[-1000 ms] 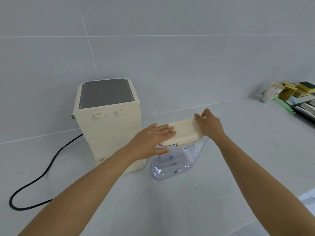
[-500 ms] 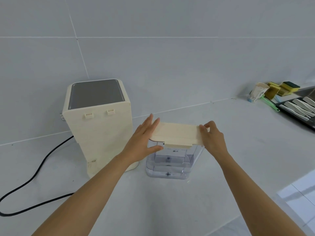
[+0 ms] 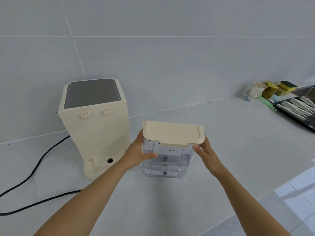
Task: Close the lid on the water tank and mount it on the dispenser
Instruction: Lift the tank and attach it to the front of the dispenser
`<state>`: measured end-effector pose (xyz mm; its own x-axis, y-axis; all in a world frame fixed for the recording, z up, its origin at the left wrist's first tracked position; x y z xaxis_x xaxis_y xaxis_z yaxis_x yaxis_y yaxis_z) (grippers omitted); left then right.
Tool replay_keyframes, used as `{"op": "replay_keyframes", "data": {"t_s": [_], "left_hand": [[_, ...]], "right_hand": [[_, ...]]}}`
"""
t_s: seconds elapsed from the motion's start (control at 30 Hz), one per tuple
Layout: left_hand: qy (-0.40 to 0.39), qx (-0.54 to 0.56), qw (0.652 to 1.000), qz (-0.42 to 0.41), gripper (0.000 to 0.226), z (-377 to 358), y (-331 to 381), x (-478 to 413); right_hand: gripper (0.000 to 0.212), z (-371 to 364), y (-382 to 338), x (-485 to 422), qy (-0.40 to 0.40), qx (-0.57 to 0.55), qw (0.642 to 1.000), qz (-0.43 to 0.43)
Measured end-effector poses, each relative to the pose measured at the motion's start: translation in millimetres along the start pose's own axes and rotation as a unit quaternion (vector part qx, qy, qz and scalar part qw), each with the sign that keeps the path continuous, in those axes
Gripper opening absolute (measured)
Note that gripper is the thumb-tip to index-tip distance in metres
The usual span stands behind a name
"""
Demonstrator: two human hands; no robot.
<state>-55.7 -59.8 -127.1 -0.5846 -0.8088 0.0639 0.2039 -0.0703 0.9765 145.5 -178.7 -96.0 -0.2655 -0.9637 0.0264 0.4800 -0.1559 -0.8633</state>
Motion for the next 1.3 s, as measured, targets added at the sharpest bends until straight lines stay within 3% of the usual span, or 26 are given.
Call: {"op": "replay_keyframes", "data": {"t_s": [0.1,0.4,0.67,0.9,1.3], "left_hand": [[0.003,-0.013,1.0,0.022,0.103,-2,-6,-1],[0.003,-0.041,0.997,0.071,0.1,-3,-7,-5],[0.022,-0.065,0.995,0.074,0.099,6,8,8],[0.082,-0.066,0.994,0.028,0.093,47,49,27],[0.177,0.001,0.982,0.062,0.084,136,78,63]], "right_hand": [[0.075,-9,19,-2,-0.035,0.027,0.999,-0.023],[0.095,-25,43,-14,-0.045,0.111,0.989,-0.083],[0.092,-22,31,-18,-0.056,0.118,0.988,-0.086],[0.093,-22,-26,-39,-0.072,0.142,0.987,-0.023],[0.088,-82,-107,-78,-0.139,0.106,0.984,0.029]]}}
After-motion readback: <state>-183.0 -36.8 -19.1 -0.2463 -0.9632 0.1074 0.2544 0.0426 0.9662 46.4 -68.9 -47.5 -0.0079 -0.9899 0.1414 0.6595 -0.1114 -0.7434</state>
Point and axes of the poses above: each hand's wrist, its own x-axis away from the middle knuckle, its own z-axis out of the back of the hand, y = z × x, the point moved 6 cm from there along -x, towards the middle knuckle, and after that the axes turned 12 degrees about x, right-handed, at the moved point
